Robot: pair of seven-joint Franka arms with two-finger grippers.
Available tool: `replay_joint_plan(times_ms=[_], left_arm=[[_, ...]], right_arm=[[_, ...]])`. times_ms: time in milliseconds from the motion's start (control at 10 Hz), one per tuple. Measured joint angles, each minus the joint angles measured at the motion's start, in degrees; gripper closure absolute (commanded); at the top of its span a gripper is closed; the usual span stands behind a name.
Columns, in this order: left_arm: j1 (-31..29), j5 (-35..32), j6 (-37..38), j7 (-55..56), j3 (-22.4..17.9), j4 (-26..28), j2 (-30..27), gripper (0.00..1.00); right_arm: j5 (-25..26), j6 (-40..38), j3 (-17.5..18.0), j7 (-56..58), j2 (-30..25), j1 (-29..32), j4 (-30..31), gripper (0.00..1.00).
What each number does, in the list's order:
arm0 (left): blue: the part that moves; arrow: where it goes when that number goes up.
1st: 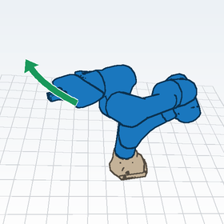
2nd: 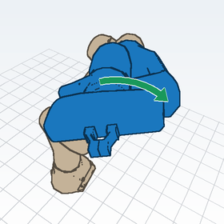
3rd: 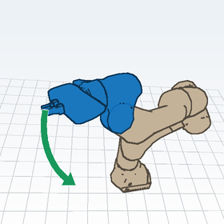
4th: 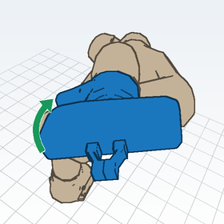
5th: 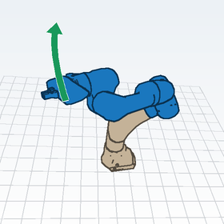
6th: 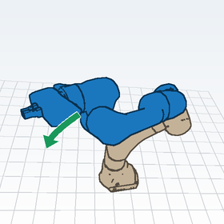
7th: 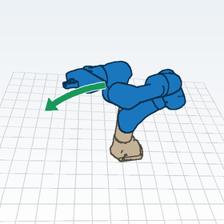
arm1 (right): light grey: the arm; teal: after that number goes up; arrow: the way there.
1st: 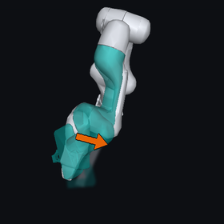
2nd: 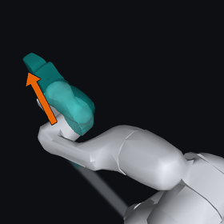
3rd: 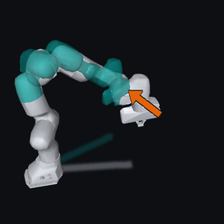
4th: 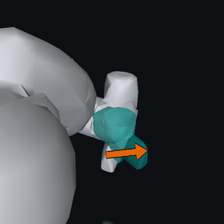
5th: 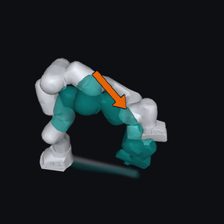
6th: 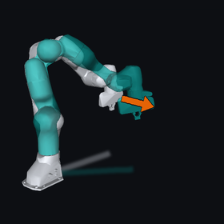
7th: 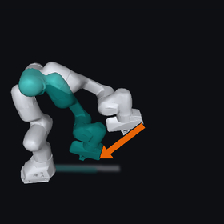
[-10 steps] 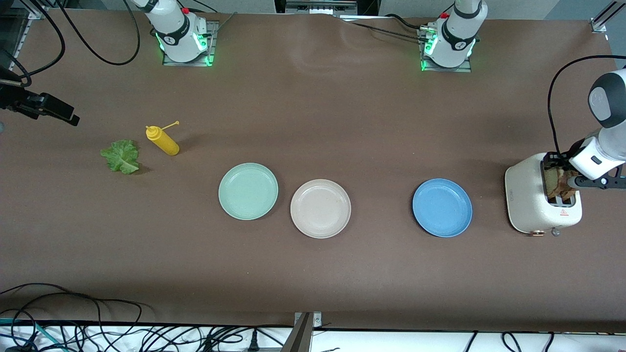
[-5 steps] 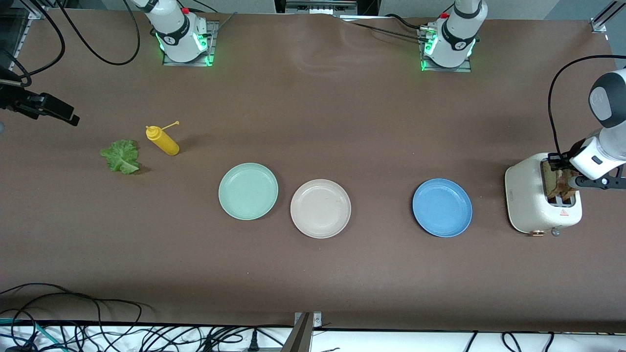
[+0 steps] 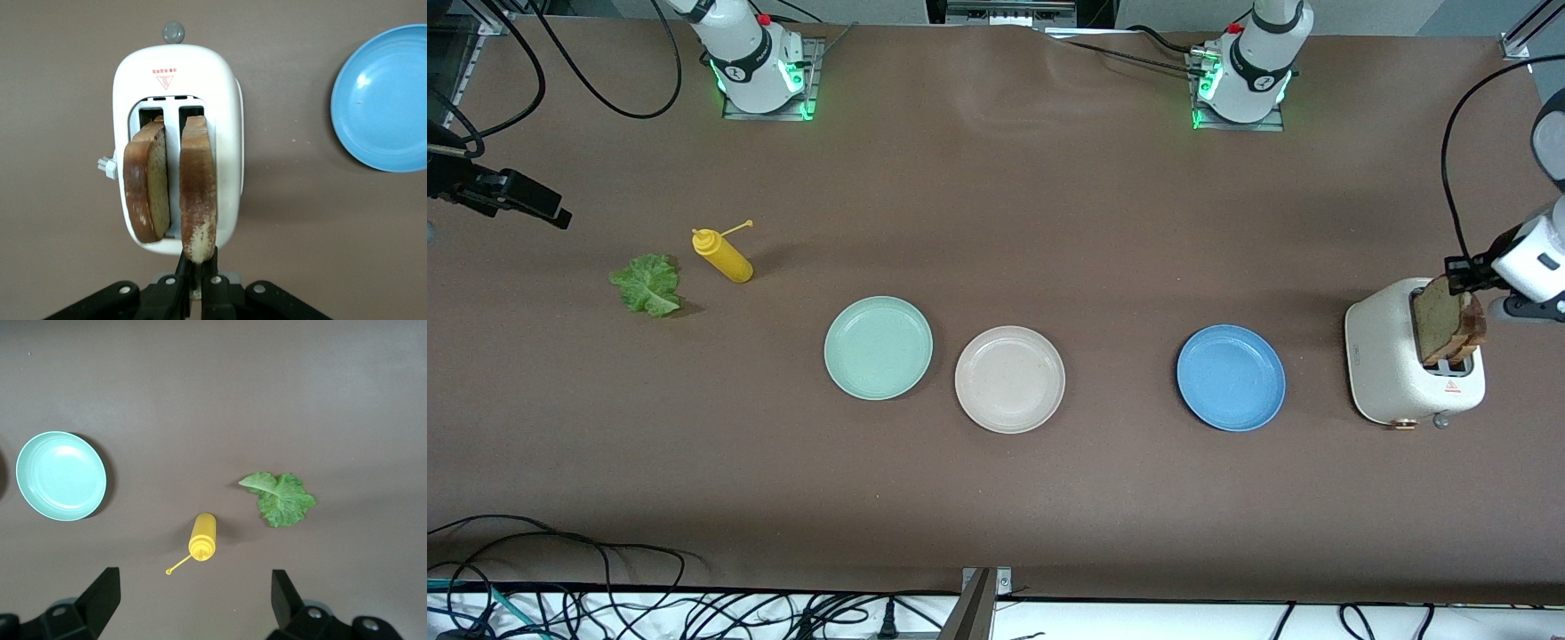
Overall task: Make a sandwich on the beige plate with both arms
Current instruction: 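Grasp the toast slice with the left gripper and lift it out, then carry the toast with the left gripper over the beige plate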
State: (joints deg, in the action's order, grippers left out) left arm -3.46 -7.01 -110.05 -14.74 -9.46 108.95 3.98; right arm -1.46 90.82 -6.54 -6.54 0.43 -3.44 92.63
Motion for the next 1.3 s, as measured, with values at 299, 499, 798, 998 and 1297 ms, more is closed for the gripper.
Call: replay_joint_plan(times_ms=[299,499,798,998,1297], left_arm=[[0.69,1.95,5.47,0.14,3.0,-2.23,-3.11,1.0],[1.09,8.43,5.87,0.6,5.79,-2.47,-2.8,1.0],[2.31,22.92,6.05,3.94,9.34,-2.24,1.53,1.0],[5.72,34.53,5.16,5.14,10.17,-2.34,6.32,1.0],[11.5,49.79,2.27,5.38,10.93,-5.61,14.41,1.0]], right_arm=[[0.0,0.0,0.01,0.0,0.0,-0.01,0.0,0.0],[0.0,0.0,0.01,0.0,0.04,-0.01,0.0,0.0],[0.0,0.0,0.01,0.01,0.1,-0.01,0.0,0.0],[0.0,0.0,0.01,0.01,0.24,-0.01,0.0,0.0],[0.0,0.01,0.01,0.01,0.38,-0.02,-0.01,0.0]])
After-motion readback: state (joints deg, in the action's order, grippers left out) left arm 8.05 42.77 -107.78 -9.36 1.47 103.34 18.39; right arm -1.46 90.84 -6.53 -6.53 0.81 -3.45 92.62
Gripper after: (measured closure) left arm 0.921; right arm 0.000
